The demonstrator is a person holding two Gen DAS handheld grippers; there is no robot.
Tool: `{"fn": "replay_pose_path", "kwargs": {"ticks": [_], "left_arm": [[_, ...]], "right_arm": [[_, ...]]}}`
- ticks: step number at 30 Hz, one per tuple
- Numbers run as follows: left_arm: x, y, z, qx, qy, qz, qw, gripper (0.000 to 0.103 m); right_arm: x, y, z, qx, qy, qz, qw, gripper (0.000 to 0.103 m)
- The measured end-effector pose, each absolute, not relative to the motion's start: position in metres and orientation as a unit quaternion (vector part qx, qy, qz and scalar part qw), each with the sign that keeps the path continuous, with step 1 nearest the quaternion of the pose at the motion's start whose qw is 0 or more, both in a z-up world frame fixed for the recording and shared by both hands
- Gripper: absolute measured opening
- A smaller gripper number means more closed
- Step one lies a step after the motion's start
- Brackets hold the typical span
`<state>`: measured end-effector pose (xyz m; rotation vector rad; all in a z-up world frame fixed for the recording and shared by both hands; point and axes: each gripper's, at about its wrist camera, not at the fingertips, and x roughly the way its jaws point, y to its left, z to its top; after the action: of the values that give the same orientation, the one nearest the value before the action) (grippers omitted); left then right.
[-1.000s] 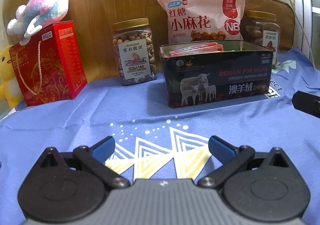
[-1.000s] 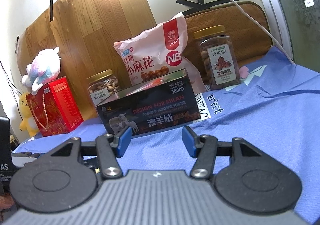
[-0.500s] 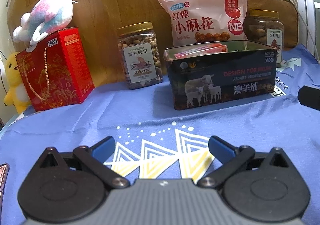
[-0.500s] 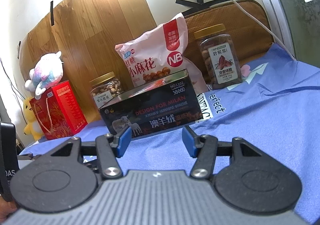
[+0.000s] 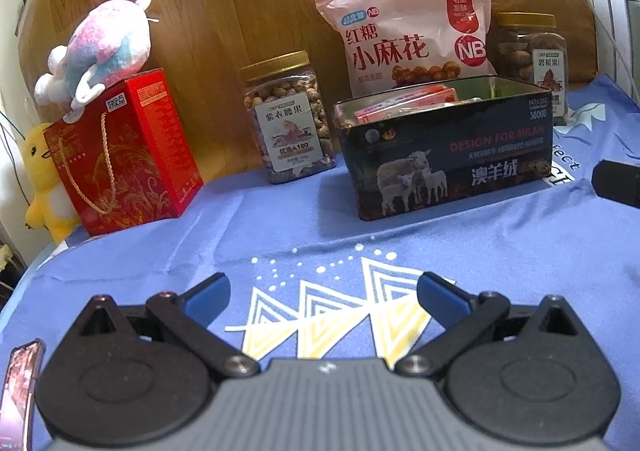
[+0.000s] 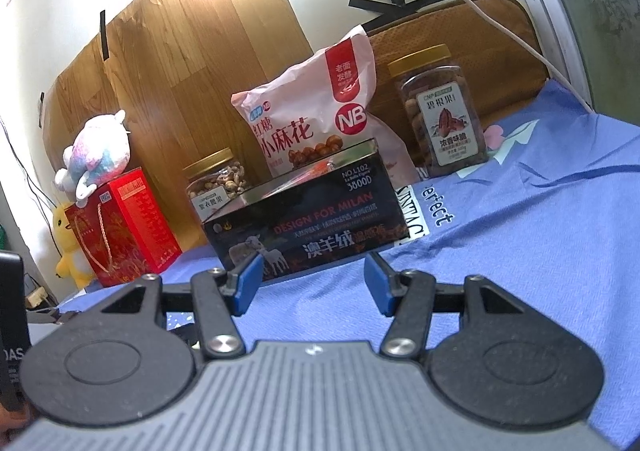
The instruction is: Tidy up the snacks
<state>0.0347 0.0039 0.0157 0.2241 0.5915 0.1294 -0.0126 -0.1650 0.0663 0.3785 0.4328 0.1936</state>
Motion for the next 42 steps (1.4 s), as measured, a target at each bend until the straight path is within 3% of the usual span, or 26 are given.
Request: {"fn": "replay_pose_path", "kwargs": {"ticks": [42], "left_arm": [[0.027,0.004,0.037,0.137,0.282,0.123,0.942,0.103]], "right_arm": [[-0.017,-0.171,0.069,0.208,0.203,0.107,0.951,0.062]]}}
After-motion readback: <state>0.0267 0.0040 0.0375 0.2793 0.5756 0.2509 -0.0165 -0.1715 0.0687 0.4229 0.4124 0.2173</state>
